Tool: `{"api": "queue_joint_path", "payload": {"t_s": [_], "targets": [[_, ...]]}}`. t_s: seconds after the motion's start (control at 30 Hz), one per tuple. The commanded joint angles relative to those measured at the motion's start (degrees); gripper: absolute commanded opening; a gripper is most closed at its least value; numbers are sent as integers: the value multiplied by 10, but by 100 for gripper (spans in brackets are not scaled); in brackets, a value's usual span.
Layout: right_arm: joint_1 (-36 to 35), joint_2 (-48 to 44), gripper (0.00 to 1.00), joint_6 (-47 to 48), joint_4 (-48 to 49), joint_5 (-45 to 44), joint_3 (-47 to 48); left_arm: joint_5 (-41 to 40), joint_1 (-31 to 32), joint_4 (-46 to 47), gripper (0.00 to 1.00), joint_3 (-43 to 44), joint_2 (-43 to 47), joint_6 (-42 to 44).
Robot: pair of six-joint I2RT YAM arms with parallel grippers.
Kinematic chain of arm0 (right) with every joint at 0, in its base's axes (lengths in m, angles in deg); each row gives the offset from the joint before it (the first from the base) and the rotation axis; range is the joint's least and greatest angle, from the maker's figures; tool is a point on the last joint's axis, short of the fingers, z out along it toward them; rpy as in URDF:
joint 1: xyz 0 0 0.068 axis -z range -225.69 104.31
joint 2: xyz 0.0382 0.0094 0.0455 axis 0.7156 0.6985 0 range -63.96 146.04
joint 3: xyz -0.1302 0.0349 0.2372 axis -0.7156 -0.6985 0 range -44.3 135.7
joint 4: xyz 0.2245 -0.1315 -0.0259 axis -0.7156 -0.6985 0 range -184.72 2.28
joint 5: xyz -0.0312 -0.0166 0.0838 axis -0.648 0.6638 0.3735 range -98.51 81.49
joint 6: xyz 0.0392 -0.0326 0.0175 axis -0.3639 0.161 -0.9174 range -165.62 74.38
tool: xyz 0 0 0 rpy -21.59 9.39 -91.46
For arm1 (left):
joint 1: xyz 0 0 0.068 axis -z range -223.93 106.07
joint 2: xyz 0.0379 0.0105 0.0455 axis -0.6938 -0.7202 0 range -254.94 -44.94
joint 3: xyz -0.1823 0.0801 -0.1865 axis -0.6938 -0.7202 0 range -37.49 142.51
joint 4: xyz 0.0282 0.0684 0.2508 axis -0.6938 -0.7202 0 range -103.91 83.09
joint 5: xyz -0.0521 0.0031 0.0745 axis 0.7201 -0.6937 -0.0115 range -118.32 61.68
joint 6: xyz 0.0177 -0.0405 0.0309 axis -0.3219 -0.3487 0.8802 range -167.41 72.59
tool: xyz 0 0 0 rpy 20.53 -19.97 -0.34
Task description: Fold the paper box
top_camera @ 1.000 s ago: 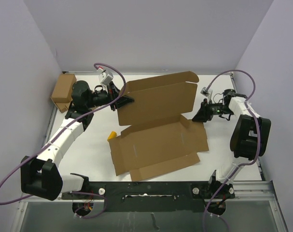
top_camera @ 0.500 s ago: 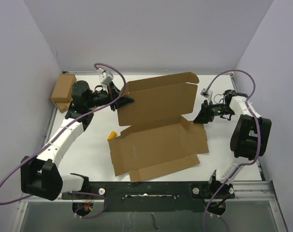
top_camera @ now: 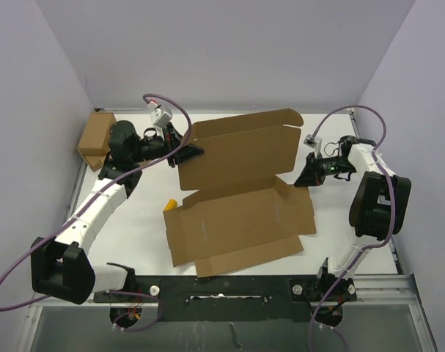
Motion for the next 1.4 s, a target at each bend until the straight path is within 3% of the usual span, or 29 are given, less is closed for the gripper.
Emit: {"api": "queue_joint_path", "payload": {"t_s": [0.0, 0.27, 0.4, 0.77, 1.07, 1.37], "targets": [[0, -47, 0, -29, 38, 7, 15, -5, 0, 13, 0, 50, 25, 9], [-23, -191, 0, -149, 285, -16, -41, -4, 0, -10, 0, 140, -2, 21], [-33, -217, 0, -208, 403, -35, -55, -8, 0, -31, 0, 173, -15, 38], [-85, -245, 0, -268, 841, -153, -248, -6, 1, -10, 0, 145, -36, 28], [-87, -267, 0, -296, 932, -100, -342, -16, 17, 13, 0, 53, -7, 8], [-87, -286, 0, -308, 863, -56, -361, -48, 18, 24, 0, 0, 26, 5]]}}
